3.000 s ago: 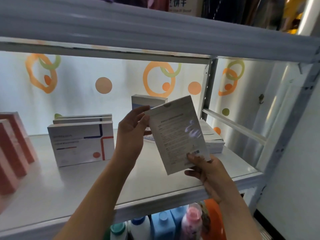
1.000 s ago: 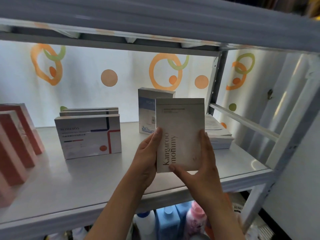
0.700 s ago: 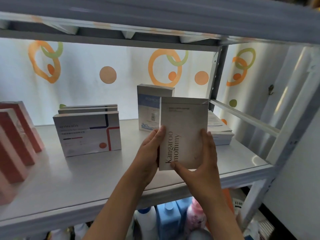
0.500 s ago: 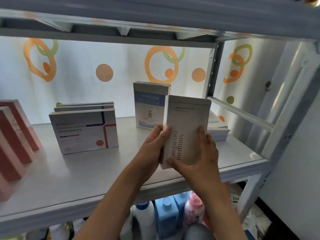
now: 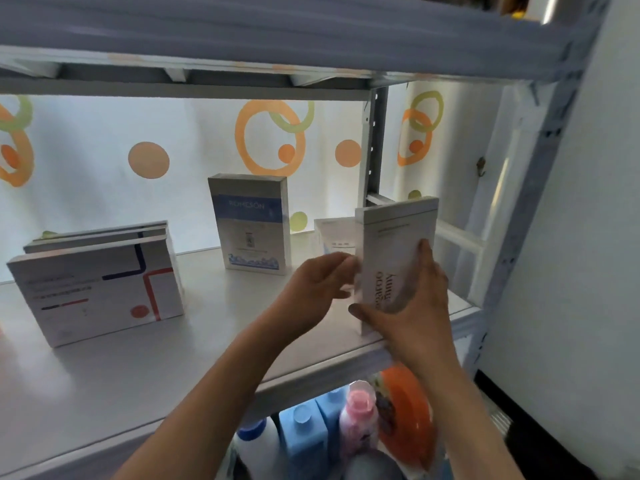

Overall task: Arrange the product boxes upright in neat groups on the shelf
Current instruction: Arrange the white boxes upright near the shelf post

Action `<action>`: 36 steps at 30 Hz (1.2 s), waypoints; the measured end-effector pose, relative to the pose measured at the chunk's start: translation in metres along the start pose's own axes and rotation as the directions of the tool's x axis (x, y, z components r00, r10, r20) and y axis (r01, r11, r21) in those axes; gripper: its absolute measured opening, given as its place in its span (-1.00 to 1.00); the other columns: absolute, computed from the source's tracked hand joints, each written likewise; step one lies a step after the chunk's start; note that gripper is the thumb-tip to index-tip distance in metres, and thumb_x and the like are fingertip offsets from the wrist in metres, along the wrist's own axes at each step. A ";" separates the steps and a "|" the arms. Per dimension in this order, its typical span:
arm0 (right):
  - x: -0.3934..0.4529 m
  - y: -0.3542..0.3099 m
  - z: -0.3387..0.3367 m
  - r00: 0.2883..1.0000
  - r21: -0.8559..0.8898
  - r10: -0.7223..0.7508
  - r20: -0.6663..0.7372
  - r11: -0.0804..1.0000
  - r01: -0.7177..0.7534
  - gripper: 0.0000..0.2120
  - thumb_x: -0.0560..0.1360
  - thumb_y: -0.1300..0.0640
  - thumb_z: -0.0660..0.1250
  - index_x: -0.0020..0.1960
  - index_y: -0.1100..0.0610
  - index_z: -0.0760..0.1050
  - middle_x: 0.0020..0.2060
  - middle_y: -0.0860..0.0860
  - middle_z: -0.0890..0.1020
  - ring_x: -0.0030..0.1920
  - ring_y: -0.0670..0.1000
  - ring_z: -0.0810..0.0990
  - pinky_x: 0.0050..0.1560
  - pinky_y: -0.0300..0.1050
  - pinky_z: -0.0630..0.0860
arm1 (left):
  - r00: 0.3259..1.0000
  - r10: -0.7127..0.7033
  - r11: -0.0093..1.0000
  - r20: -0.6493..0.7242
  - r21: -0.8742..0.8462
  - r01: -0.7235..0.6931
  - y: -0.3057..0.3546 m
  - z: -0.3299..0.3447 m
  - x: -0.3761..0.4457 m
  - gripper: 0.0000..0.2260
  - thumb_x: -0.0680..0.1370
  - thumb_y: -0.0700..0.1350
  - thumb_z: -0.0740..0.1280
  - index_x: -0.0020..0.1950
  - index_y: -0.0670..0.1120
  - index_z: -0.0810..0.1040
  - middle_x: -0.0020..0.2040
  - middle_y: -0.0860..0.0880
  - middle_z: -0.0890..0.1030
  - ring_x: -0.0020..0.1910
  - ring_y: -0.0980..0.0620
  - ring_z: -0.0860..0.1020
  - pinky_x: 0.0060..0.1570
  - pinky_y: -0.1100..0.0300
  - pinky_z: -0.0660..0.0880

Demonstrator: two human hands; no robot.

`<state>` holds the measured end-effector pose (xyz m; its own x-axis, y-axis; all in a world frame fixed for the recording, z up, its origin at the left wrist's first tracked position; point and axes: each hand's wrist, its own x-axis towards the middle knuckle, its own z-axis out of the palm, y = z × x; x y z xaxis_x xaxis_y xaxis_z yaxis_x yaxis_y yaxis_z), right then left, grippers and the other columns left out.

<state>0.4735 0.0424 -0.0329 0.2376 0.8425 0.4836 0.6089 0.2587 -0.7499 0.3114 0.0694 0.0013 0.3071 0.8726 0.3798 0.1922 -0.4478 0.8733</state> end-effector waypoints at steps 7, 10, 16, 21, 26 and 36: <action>0.040 0.032 -0.003 0.998 0.050 0.031 -0.052 0.998 -0.029 0.28 0.16 -0.16 0.63 0.53 -0.26 -0.25 0.50 -0.13 0.09 0.48 0.01 0.19 0.41 0.13 0.34 | 0.967 0.240 0.691 -0.080 0.714 -0.113 -0.024 0.010 0.047 -0.63 0.54 -0.06 0.37 0.34 0.02 0.46 0.37 0.02 0.46 0.36 0.02 0.38 0.32 0.09 0.36; 0.054 0.039 -0.004 0.999 0.042 0.015 -0.040 0.999 -0.014 0.28 0.16 -0.22 0.61 0.54 -0.23 -0.25 0.49 -0.12 0.08 0.48 0.01 0.19 0.39 0.10 0.35 | 0.989 0.147 0.602 0.008 0.793 -0.095 -0.039 0.019 0.062 -0.45 0.50 0.11 0.38 0.44 -0.01 0.36 0.46 0.00 0.36 0.46 -0.02 0.26 0.41 0.02 0.25; 0.075 0.051 0.000 0.999 0.009 0.022 -0.028 1.000 -0.022 0.27 0.17 -0.16 0.62 0.54 -0.21 -0.26 0.54 -0.05 0.02 0.54 0.06 0.08 0.46 0.23 0.25 | 0.971 0.239 0.605 -0.020 0.785 -0.133 -0.058 0.022 0.070 -0.66 0.50 -0.02 0.40 0.23 -0.12 0.55 0.26 -0.04 0.56 0.30 -0.08 0.44 0.19 0.00 0.48; 0.076 0.054 0.003 0.998 0.033 0.018 -0.054 0.999 -0.016 0.26 0.18 -0.17 0.62 0.54 -0.20 -0.24 0.55 -0.08 0.03 0.53 0.03 0.09 0.47 0.17 0.25 | 0.970 0.240 0.623 -0.046 0.773 -0.118 -0.056 0.019 0.061 -0.69 0.49 -0.12 0.42 0.22 -0.13 0.58 0.26 -0.05 0.58 0.31 -0.05 0.45 0.15 -0.03 0.53; 0.074 0.056 0.005 0.997 0.086 0.046 -0.068 0.995 -0.040 0.26 0.15 -0.18 0.63 0.53 -0.26 -0.21 0.53 -0.10 0.14 0.48 0.03 0.24 0.40 0.14 0.36 | 0.972 0.233 0.516 -0.031 0.851 -0.097 -0.050 0.011 0.052 -0.73 0.54 -0.13 0.35 0.22 -0.13 0.50 0.25 -0.09 0.57 0.27 -0.10 0.47 0.05 -0.06 0.57; 0.077 0.059 0.005 0.990 0.180 0.137 -0.037 0.975 -0.128 0.21 0.12 -0.18 0.65 0.55 -0.14 -0.02 0.46 -0.08 0.30 0.42 -0.01 0.35 0.34 0.01 0.42 | 0.998 0.057 0.405 -0.022 0.914 -0.003 -0.051 0.013 0.054 -0.47 0.52 -0.01 0.35 0.44 -0.06 0.27 0.46 -0.09 0.32 0.46 -0.16 0.22 0.29 -0.08 0.41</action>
<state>0.5240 0.1250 -0.0419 0.3469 0.8518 0.3926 0.4271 0.2291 -0.8747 0.3304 0.1371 -0.0270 0.2968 0.8497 0.4358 0.9291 -0.3624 0.0738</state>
